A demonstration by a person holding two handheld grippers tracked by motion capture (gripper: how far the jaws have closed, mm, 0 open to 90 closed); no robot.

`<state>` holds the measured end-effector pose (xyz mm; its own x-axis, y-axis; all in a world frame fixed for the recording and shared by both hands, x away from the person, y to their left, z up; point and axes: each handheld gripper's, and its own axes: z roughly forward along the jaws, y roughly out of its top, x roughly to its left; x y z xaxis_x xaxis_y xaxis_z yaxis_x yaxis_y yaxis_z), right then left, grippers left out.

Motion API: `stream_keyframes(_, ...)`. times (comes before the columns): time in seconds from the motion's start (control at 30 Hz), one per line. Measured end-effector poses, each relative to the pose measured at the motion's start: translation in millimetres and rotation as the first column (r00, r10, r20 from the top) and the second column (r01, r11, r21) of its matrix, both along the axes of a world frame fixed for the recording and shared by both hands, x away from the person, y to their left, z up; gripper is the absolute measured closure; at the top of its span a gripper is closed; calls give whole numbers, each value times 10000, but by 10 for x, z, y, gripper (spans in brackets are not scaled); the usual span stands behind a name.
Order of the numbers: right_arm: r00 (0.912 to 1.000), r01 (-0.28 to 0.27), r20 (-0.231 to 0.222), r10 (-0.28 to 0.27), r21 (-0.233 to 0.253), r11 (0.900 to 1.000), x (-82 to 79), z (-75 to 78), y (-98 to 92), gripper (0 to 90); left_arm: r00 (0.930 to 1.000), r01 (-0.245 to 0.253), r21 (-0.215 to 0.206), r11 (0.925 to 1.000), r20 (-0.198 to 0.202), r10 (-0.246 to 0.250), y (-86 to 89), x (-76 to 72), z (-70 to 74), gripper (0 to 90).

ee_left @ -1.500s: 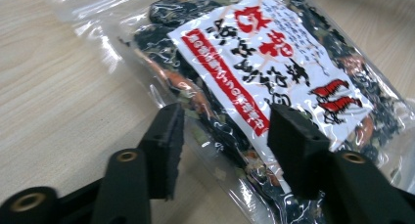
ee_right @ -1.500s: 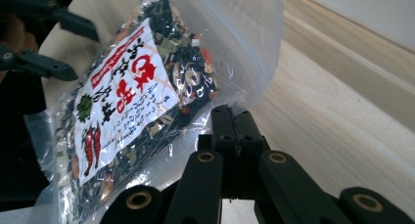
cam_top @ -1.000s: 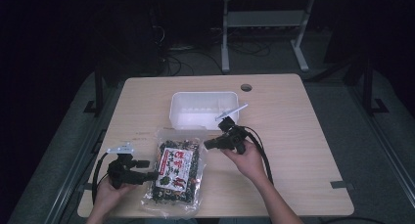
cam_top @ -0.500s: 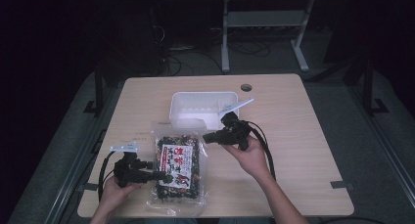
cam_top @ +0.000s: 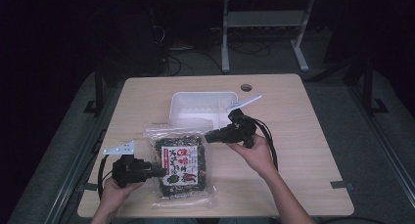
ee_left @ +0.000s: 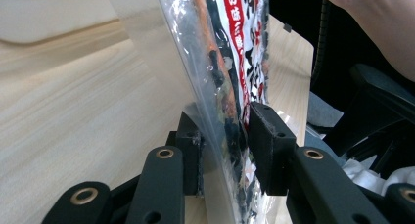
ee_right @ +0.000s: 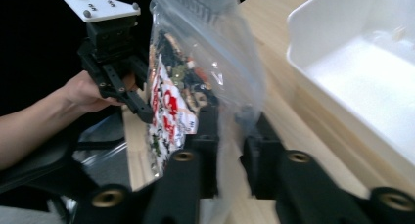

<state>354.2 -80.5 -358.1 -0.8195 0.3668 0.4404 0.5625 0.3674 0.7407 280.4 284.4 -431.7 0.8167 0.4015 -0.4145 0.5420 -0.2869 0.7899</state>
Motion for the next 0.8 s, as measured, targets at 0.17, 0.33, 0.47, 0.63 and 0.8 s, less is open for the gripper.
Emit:
stream_keyframes(0.17, 9995, -191, -251, 191, -13, 9998, 36, -41, 41, 571, 10000, 79, 33, 10000, 36, -79, -9, 2, -1, 677)
stream_keyframes(0.33, 9991, -198, -369, 192, -173, 9997, 72, -93, 116, 528, 9998, 163, 17, 9999, 101, -163, -7, -4, 4, 677)
stream_keyframes(0.47, 9983, -150, -557, 139, -194, 9997, 120, -123, 128, 512, 9995, 246, 60, 9997, 208, -248, -21, -11, 17, 678)
stream_keyframes(0.63, 9982, -173, -576, 157, -277, 9995, 154, -112, 163, 497, 9988, 369, 123, 9992, 310, -372, -48, -22, 34, 678)
stream_keyframes(0.8, 9944, -870, -627, 845, -383, 9955, 142, -103, 288, 571, 9981, 444, 133, 9989, 413, -450, -74, -29, 44, 678)
